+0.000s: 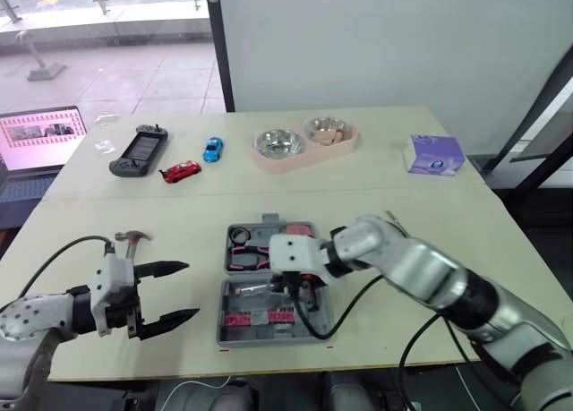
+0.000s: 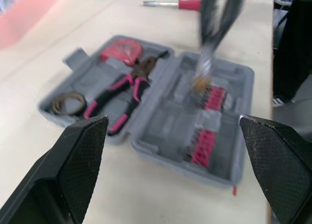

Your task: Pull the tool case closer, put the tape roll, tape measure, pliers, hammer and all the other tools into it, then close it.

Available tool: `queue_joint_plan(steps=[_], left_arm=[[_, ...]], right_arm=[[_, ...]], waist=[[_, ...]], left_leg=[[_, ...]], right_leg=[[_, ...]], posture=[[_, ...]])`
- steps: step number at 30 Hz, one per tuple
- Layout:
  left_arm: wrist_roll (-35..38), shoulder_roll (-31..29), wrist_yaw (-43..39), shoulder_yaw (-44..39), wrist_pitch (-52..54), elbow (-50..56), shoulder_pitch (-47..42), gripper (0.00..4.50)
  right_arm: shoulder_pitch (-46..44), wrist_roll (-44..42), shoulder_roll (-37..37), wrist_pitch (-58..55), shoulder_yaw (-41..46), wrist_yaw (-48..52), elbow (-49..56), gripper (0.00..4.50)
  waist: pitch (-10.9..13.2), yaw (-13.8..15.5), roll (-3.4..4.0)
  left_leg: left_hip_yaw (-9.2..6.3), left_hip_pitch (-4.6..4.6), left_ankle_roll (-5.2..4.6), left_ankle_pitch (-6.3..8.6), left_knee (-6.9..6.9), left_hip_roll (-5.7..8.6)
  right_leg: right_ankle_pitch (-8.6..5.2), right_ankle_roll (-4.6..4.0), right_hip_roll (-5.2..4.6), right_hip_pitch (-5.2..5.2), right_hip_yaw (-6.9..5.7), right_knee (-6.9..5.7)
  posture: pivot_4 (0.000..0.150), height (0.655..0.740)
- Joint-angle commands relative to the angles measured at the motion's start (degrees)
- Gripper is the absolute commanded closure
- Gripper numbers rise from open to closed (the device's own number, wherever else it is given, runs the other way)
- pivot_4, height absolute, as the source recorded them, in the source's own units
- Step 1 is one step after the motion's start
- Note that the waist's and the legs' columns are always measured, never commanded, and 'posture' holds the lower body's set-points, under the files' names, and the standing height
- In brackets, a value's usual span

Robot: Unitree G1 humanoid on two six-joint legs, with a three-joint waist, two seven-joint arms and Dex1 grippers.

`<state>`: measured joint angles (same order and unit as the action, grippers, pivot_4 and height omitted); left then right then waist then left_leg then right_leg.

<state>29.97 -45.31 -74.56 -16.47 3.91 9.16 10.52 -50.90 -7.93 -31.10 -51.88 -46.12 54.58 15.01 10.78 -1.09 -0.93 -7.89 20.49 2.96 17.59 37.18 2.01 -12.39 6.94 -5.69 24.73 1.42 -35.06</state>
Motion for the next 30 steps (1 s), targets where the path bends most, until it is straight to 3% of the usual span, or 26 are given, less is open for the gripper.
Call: queue_joint_plan(steps=[1, 30], left_arm=[[-0.86, -1.65, -1.82, -0.21, -1.9, 0.97, 1.04, 0.0], [0.58, -0.18, -1.86, -1.39, -5.47, 0.26, 2.68, 0.0]], right_arm=[[-2.62, 4.23, 2.84, 0.49, -2.46, -0.75, -3.77, 4.42], [0.86, 13.67, 14.37, 2.28, -4.19, -3.34, -14.13, 4.42]], waist=[[0.0, 0.06, 0.0], [0.01, -1.1, 0.03]], left_leg=[[-0.01, 0.01, 0.01, 0.0, -0.01, 0.0], [0.0, -0.01, 0.03, -0.01, -0.04, -0.01]], right_leg=[[0.0, -0.01, 0.0, 0.02, 0.0, -0.02], [0.05, -0.04, 0.01, 0.14, 0.0, -0.14]], posture=[[0.15, 0.736], [0.15, 0.736]])
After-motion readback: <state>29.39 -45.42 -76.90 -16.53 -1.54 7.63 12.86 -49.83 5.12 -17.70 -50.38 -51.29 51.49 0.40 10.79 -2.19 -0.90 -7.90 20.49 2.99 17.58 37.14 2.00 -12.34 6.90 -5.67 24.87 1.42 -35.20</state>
